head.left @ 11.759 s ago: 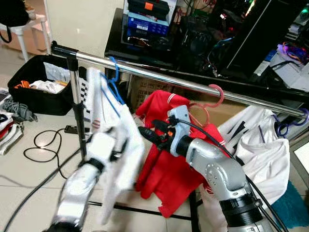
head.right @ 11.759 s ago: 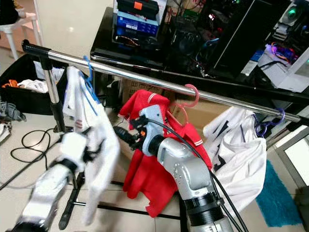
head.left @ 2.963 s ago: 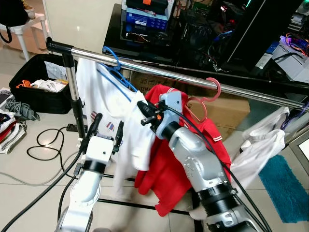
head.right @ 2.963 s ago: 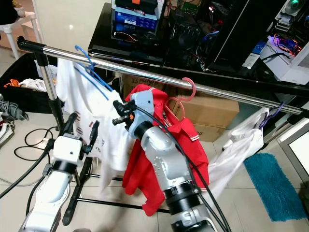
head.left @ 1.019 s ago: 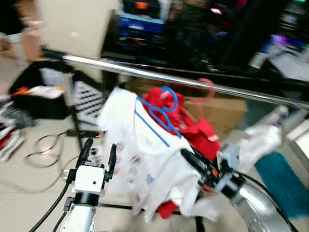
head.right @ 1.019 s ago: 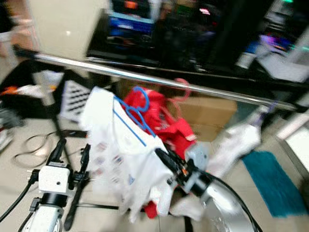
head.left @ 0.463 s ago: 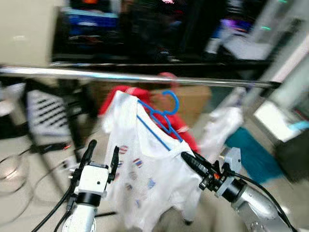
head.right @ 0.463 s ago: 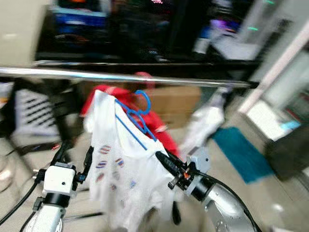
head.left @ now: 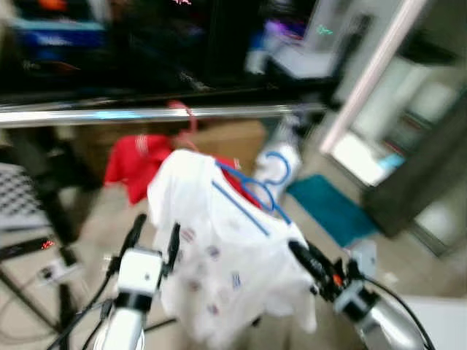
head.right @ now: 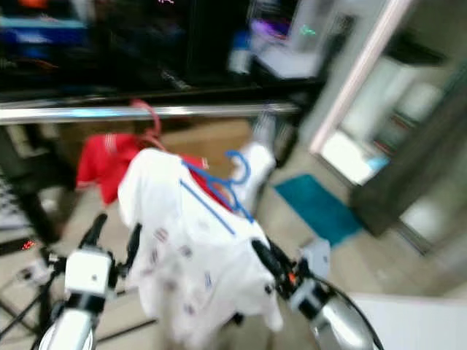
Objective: Hang hanger
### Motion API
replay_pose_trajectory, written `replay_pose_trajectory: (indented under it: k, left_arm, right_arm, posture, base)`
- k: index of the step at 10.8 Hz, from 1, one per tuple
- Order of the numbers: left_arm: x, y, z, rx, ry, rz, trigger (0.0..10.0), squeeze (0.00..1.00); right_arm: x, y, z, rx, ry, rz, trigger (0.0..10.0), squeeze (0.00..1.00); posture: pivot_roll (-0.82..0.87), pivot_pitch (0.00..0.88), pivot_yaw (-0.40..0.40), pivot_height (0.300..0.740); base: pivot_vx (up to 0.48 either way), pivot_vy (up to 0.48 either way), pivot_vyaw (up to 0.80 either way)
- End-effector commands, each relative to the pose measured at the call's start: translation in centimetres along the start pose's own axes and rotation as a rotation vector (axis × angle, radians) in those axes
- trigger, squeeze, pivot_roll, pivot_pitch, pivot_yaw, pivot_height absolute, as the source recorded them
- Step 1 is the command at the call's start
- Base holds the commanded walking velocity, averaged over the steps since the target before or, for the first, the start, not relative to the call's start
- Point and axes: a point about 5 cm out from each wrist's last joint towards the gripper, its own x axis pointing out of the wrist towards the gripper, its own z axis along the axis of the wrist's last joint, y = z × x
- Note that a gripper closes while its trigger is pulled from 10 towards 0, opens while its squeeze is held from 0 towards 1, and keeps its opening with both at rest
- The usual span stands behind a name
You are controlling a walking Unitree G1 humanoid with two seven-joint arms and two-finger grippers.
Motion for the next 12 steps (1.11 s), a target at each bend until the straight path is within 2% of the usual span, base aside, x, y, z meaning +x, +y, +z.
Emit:
replay_pose_trajectory:
  k: [1,5,7,8,10,12]
  left_arm:
    - [0.3,-0.8,0.2,-0.027,-0.003,-0.037,10.0,0.0]
    - [1.4,-1.2,0.3,-0.034,-0.02,-0.096,10.0,0.0]
    - [1.7,-1.5,0.2,-0.035,-0.023,-0.109,10.0,0.0]
    - [1.8,-1.6,0.2,-0.037,-0.023,-0.112,10.0,0.0]
    - [1.8,-1.7,0.2,-0.043,-0.026,-0.107,10.0,0.0]
    - [1.8,-1.7,0.2,-0.037,-0.026,-0.105,10.0,0.0]
  right_arm:
    - [-0.4,-0.7,1.1,-0.048,-0.045,-0.045,10.0,0.0]
    - [-0.2,0.2,2.3,-0.083,-0.123,-0.07,10.0,0.0]
    - [2.6,0.7,8.2,-0.059,-0.336,-0.095,10.0,0.0]
    - [3.0,0.6,8.9,-0.032,-0.355,-0.098,10.0,0.0]
    - [2.5,0.1,7.7,-0.02,-0.285,-0.125,10.0,0.0]
    - [2.3,0.0,7.4,-0.006,-0.256,-0.147,10.0,0.0]
  posture:
    - [0.15,0.061,-0.109,0.74]
    - [0.1,0.06,-0.084,0.74]
    - [0.09,0.06,-0.083,0.74]
    - [0.09,0.061,-0.085,0.74]
    - [0.09,0.062,-0.097,0.74]
    - [0.09,0.062,-0.095,0.74]
  base:
    - [0.0,0.0,-0.61]
    - [0.0,0.0,-0.58]
    - [0.0,0.0,-0.58]
    - [0.0,0.0,-0.58]
    - [0.0,0.0,-0.54]
    - [0.0,0.0,-0.48]
